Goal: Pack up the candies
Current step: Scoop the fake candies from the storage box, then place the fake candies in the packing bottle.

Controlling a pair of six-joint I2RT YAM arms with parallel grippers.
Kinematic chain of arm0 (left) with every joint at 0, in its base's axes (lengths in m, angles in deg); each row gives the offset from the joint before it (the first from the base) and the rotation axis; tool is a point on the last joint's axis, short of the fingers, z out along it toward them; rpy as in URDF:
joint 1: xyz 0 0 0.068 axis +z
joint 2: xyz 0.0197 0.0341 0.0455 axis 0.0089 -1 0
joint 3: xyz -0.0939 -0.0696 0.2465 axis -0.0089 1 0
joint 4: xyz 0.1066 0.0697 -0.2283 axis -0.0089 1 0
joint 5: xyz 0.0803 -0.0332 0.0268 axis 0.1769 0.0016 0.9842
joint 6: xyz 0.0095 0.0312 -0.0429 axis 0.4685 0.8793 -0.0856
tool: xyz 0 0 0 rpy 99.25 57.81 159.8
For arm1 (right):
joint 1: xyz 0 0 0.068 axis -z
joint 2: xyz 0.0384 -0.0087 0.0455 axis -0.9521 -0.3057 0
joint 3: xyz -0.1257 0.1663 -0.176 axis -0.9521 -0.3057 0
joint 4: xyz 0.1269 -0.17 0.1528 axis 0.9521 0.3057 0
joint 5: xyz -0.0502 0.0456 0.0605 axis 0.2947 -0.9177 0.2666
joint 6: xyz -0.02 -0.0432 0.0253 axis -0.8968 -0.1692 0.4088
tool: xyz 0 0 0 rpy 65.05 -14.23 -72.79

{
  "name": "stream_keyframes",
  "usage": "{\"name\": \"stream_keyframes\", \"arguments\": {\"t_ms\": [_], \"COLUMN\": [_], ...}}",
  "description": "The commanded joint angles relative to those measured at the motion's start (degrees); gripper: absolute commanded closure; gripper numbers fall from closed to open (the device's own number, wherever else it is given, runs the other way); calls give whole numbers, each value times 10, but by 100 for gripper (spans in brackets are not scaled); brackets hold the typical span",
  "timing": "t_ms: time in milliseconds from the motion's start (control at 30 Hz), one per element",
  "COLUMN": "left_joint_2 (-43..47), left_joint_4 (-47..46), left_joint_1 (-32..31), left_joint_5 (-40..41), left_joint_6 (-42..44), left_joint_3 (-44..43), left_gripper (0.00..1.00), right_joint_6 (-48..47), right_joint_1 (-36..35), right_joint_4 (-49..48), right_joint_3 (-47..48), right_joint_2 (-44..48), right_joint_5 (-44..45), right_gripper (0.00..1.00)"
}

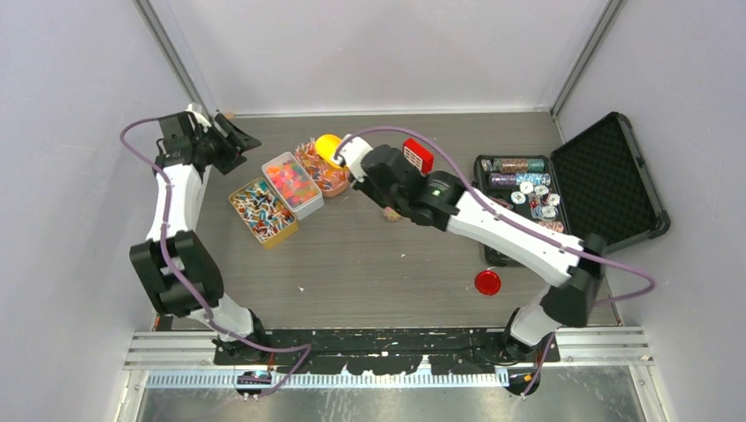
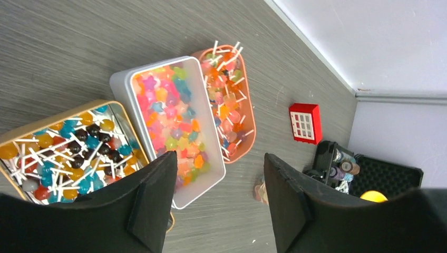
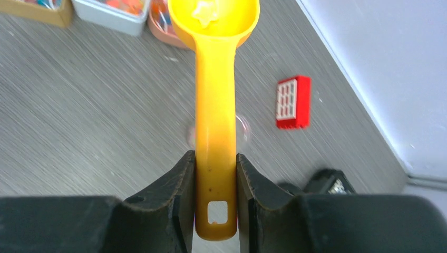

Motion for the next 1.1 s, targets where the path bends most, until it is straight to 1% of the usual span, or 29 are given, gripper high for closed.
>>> {"name": "stream_keyframes", "arguments": {"t_ms": [0, 33, 67, 167, 267, 367, 733, 1067], "left_joint_2": [87, 103, 113, 125, 121, 119, 129, 125], "left_joint_4": [-11, -15, -15, -6, 12, 19, 13, 17], "left_joint_1": [-16, -24, -31, -39, -40, -40, -40, -40], "left_joint_5": [19, 24, 28, 35, 46, 40, 43, 45], "left_joint_6": [20, 23, 27, 42, 57, 60, 65, 67], "left_joint_3": [48, 58, 65, 73, 61, 54, 69, 69], "left_gripper": [18, 3, 1, 0, 0, 0, 0, 0], "right_joint_6": [-47, -55, -63, -80, -87, -94, -115, -148], "right_joint_1": [4, 5, 6, 6, 6, 7, 6, -4], "right_joint_4": [55, 70, 85, 145, 210, 256, 336, 369], "right_joint_3": [-47, -55, -64, -62, -40, -30, -17, 3], "right_joint_2": [91, 107, 123, 154, 161, 159, 112, 74], "right_joint_5": [55, 62, 73, 105, 134, 157, 194, 207], "right_gripper": [100, 100, 100, 100, 100, 100, 100, 100]}}
